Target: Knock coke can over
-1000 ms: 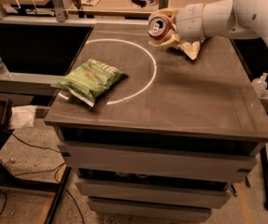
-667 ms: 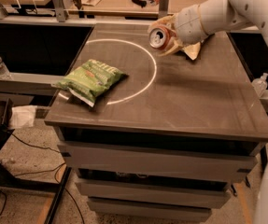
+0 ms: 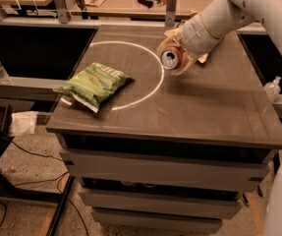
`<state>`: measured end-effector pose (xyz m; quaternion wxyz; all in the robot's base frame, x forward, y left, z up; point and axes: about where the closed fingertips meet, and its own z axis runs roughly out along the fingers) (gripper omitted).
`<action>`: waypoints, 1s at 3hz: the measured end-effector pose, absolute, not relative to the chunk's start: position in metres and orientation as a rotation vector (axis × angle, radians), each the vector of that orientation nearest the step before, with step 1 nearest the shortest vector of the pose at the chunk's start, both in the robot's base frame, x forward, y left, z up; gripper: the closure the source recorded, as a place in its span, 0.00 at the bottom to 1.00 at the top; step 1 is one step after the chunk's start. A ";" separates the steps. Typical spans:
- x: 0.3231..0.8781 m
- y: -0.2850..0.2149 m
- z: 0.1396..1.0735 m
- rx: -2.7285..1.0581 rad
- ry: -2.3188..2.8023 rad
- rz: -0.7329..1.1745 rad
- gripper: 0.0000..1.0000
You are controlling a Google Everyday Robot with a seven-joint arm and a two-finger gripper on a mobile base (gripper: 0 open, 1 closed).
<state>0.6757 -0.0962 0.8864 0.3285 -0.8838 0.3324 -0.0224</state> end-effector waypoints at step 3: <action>0.658 -0.107 0.869 -2.447 0.802 -0.243 1.00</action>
Offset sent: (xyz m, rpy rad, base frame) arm -0.0210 -0.0173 -0.0112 -0.1839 -0.1338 0.0304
